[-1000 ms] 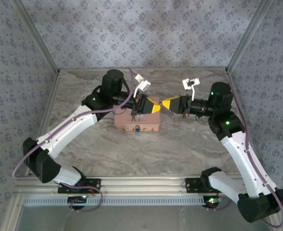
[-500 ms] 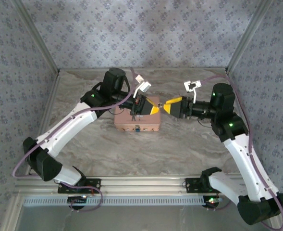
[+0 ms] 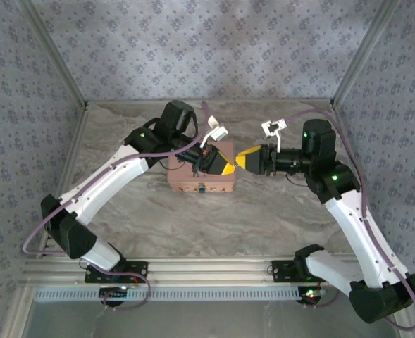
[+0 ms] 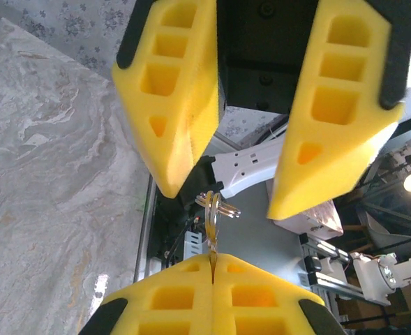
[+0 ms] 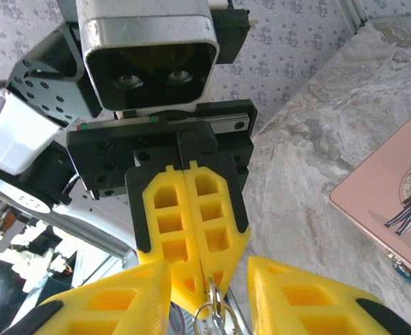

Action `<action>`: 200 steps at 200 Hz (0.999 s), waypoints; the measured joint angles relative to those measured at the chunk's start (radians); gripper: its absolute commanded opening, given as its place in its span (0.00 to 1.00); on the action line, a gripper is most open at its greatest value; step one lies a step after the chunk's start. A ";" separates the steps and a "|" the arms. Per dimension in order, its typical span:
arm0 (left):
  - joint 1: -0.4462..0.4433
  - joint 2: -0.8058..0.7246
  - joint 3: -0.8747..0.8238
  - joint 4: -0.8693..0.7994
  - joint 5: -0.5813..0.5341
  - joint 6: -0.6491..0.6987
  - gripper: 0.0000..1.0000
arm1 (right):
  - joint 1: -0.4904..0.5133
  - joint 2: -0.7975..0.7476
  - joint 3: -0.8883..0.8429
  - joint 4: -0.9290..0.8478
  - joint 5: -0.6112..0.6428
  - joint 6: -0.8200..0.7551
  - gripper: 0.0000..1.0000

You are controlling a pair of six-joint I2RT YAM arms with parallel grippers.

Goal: Unlock a padlock with a key

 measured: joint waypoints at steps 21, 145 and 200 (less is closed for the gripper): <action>0.000 0.000 0.008 -0.019 0.005 0.010 0.00 | 0.000 0.000 0.002 -0.012 -0.001 -0.008 0.31; 0.000 0.028 0.050 -0.089 0.019 0.041 0.09 | 0.021 0.022 0.013 -0.027 -0.010 -0.023 0.00; 0.036 -0.053 -0.100 0.097 -0.031 -0.068 0.45 | 0.039 -0.018 -0.064 0.105 0.109 0.105 0.00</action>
